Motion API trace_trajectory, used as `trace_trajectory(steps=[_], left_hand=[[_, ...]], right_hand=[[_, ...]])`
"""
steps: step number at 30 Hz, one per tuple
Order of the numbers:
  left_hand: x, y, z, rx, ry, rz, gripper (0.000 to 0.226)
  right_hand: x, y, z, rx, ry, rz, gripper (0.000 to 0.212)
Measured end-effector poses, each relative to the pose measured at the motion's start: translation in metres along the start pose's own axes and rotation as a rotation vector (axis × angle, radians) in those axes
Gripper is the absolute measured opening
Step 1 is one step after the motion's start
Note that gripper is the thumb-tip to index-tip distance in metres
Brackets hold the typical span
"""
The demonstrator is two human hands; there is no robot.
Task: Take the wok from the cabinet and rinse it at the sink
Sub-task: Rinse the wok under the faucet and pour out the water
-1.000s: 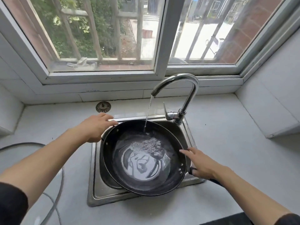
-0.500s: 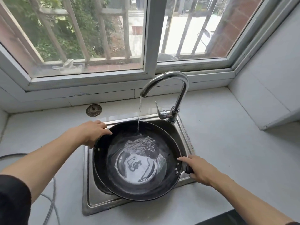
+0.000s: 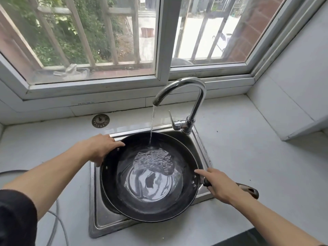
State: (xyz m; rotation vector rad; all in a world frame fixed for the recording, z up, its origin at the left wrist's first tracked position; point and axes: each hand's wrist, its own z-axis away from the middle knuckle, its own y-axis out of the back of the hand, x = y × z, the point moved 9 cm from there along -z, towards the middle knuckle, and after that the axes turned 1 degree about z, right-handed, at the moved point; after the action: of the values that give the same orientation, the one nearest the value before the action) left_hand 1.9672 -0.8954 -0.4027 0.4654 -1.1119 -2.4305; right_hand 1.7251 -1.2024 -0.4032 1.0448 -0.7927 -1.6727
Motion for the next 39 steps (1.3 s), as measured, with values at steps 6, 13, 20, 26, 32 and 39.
trace_trajectory(steps=[6, 13, 20, 26, 32, 39], left_hand=[[0.011, -0.012, 0.009, 0.133, 0.014, 0.050, 0.118], [0.014, -0.022, 0.024, 0.296, 0.036, 0.135, 0.128], [0.003, -0.033, 0.039, 0.327, 0.112, 0.217, 0.119], [0.013, -0.022, 0.047, 0.370, 0.147, 0.270, 0.116], [0.017, -0.013, 0.049, 0.437, 0.168, 0.327, 0.115], [0.026, 0.006, 0.039, 0.499, 0.153, 0.353, 0.113]], right_hand=[[0.007, 0.026, -0.003, 0.051, -0.001, 0.033, 0.075], [0.001, 0.054, -0.005, 0.110, 0.038, 0.131, 0.073], [-0.011, 0.074, -0.016, 0.154, 0.105, 0.199, 0.073], [-0.015, 0.099, -0.014, 0.273, 0.110, 0.259, 0.079], [-0.014, 0.115, -0.003, 0.367, 0.106, 0.298, 0.081], [-0.006, 0.138, 0.006, 0.444, 0.104, 0.304, 0.084]])
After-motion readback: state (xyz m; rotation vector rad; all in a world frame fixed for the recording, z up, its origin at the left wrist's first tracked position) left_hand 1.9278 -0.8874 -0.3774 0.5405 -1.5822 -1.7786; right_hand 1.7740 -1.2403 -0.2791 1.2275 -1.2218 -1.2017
